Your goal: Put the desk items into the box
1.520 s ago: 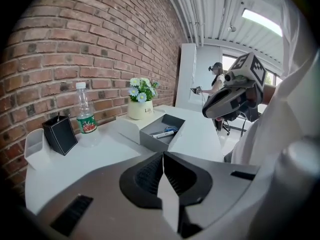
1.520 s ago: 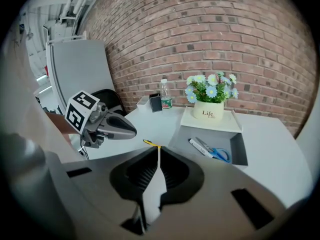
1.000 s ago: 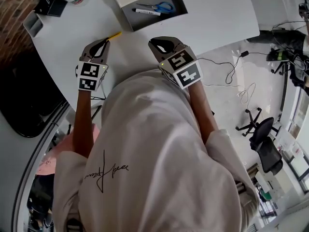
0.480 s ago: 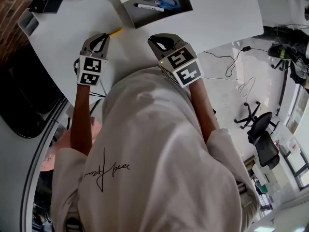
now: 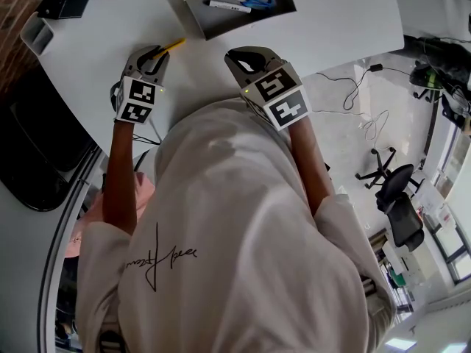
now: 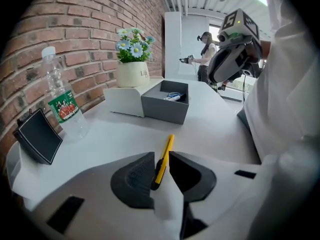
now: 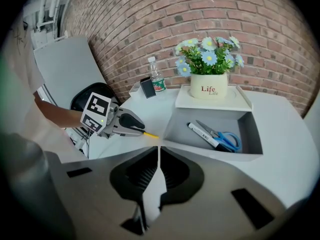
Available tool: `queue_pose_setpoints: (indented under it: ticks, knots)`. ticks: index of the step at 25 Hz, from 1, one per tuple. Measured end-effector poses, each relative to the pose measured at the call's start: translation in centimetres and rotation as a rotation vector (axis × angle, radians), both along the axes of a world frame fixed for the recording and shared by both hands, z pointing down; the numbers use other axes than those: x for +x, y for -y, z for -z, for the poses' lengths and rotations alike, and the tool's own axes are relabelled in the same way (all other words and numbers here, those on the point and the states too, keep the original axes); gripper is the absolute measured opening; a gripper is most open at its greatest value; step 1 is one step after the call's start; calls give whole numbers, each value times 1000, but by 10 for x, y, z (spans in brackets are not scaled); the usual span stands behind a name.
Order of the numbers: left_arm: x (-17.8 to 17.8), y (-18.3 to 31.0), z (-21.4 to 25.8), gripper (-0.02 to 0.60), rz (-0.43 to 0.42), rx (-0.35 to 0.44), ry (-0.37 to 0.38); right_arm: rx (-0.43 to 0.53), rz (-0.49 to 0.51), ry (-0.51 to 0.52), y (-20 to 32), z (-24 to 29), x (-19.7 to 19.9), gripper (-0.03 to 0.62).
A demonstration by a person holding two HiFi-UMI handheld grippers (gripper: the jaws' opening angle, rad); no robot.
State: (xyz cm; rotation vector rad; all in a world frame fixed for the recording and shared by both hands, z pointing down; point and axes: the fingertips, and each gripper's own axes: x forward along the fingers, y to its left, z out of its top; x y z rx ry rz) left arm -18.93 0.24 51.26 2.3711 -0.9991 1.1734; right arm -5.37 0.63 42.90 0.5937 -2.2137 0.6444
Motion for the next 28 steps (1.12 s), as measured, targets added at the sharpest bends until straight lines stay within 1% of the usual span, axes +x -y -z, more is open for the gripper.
queue_pose_setpoints:
  ticks: [6, 12, 17, 21, 28]
  knots:
    - [1, 0, -7, 74, -16, -14, 11, -13, 0, -8, -1, -2, 1, 35]
    - [4, 2, -11, 72, -13, -29, 1, -12, -2, -11, 0, -2, 2, 35]
    - [4, 2, -12, 72, -9, -36, 11, -14, -11, -15, 1, -2, 5, 35]
    - [6, 1, -16, 66, -2, -43, -7, -12, -11, -10, 1, -2, 4, 35]
    - [7, -1, -14, 57, -4, -43, -6, 3, -5, 3, 2, -1, 1, 35]
